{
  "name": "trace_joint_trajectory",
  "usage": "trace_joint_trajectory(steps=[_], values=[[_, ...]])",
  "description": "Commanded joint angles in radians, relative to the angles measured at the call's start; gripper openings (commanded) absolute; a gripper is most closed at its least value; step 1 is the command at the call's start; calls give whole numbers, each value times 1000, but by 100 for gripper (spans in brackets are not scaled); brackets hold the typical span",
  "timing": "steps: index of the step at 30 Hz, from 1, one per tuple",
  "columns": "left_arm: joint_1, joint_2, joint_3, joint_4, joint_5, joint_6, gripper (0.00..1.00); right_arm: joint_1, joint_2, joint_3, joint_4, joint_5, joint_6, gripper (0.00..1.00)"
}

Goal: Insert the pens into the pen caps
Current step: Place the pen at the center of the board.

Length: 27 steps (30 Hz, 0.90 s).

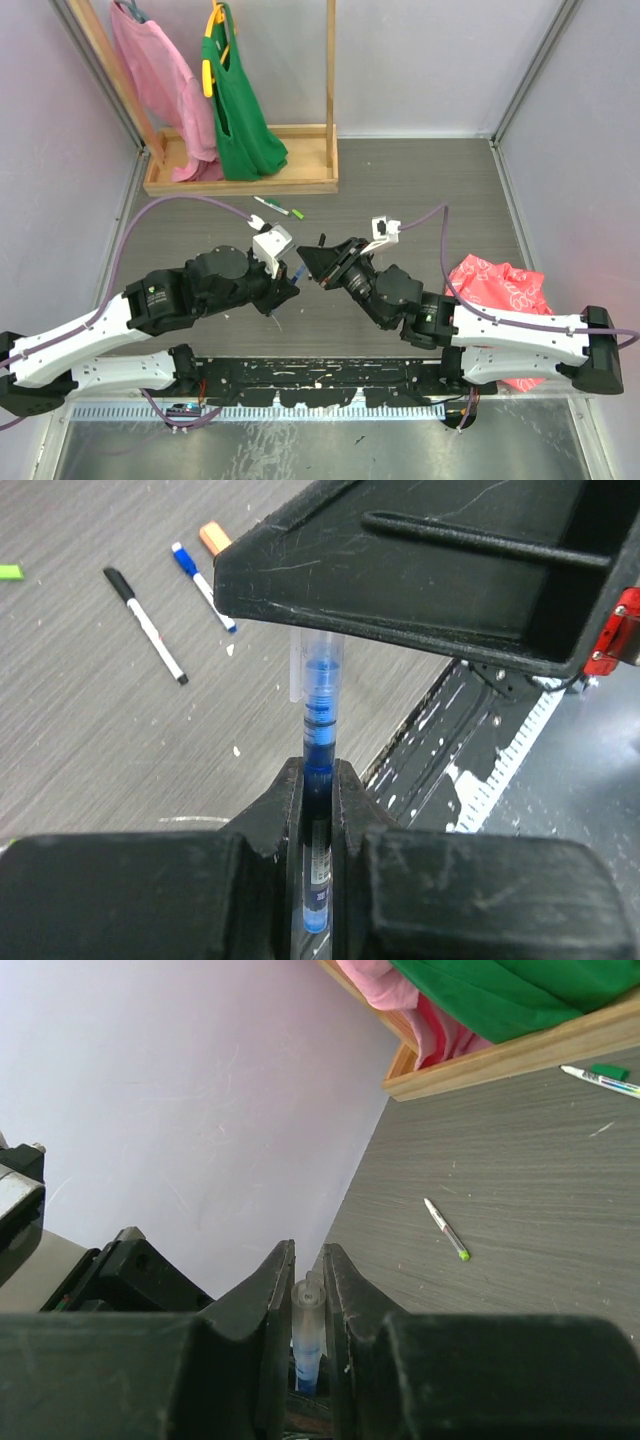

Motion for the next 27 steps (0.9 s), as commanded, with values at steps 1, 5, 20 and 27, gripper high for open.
trace_joint_trajectory(steps=[1,5,20,27], values=[[27,-6,136,474,-142,17,0,178,113,-72,-223,-211,60,0],[28,2,147,483,-141,12,0,240,171,-78,-204,-183,94,0],[28,-25,129,514,-164,17,0,359,270,-104,-162,-113,167,0],[27,-44,100,511,-155,5,0,349,198,-73,-234,-38,123,0]])
